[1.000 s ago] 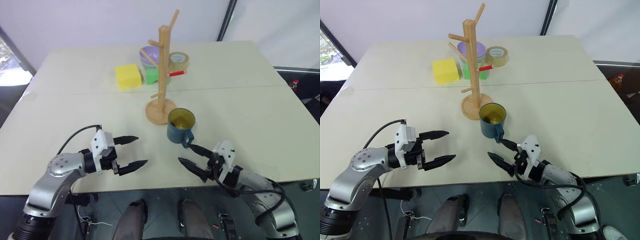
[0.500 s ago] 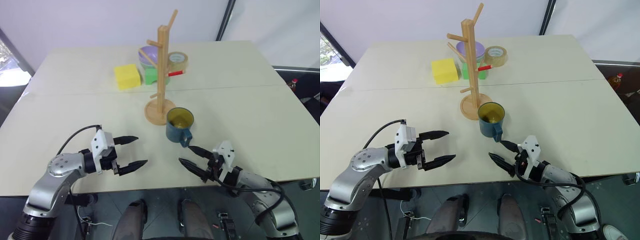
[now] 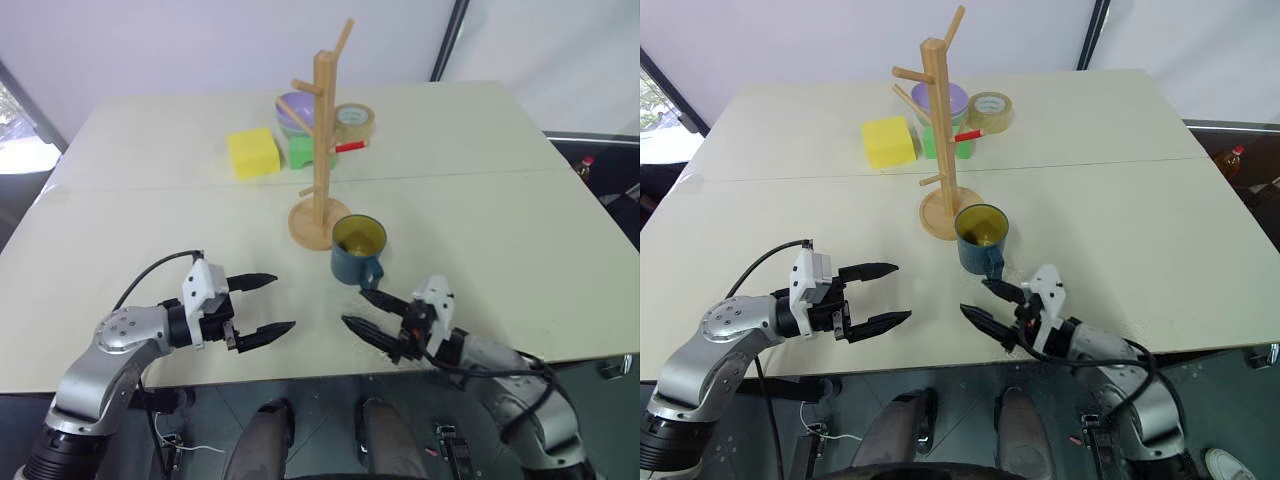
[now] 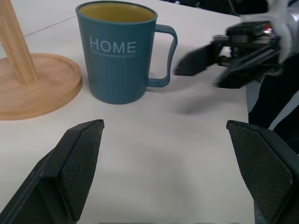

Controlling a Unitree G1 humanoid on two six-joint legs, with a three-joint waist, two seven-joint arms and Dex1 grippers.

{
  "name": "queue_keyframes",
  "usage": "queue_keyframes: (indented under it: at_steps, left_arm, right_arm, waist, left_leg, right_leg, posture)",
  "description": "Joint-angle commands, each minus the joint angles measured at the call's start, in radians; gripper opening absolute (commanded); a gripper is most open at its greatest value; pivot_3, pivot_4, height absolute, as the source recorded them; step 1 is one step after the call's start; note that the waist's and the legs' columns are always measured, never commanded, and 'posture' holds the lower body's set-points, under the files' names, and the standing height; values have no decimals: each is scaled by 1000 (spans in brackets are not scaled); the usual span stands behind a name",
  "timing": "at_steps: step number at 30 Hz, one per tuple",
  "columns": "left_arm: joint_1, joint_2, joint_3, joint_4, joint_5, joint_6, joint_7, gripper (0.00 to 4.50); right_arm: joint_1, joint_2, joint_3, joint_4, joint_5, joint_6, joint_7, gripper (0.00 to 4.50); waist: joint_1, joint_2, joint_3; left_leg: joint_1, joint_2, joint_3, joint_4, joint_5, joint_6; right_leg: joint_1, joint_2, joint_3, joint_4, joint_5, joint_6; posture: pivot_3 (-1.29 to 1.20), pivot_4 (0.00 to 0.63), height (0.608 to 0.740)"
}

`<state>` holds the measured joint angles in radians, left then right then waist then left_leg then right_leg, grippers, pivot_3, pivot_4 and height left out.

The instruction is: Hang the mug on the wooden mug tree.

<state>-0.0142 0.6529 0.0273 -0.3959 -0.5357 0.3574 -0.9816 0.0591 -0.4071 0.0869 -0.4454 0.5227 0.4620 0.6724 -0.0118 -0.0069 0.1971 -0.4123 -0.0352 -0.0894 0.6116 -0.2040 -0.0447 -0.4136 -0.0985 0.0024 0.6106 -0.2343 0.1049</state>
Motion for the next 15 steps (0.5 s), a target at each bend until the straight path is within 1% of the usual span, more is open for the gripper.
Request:
queue_keyframes:
  at_steps: [1, 3, 6, 15]
  left_arm:
    - [-2, 11, 18, -34, -17, -1, -2, 4500]
    - [0, 11, 20, -36, -17, 1, -1, 4500]
    - [2, 12, 23, -38, -17, 0, 1, 4500]
    - [-6, 6, 19, -25, -10, -9, 1, 4500]
  right_arm:
    - [-14, 22, 10, 6, -18, -30, -15, 3410]
    - [-17, 28, 11, 11, -22, -35, -16, 3410]
    - [-12, 28, -3, 13, -36, -50, -21, 3410]
    - [18, -1, -111, 34, -49, -91, -45, 3410]
  waist:
    - [4, 0, 0]
    - [3, 0, 0]
    - [2, -1, 0]
    - [1, -1, 0]
  left_leg:
    - [0, 0, 0, 0, 0, 0]
    - [-4, 0, 0, 0, 1, 2]
    - [-10, -1, 0, 1, 2, 3]
    - [-10, -1, 0, 2, 2, 3]
  right_leg:
    - [0, 0, 0, 0, 0, 0]
    - [-3, 0, -1, 0, 2, -4]
    - [-9, 1, -1, 2, 3, -4]
    - [-10, 2, -1, 4, 3, -4]
  posture:
    - [0, 150, 740]
    - [0, 150, 740]
    - [0, 150, 740]
    - [0, 150, 740]
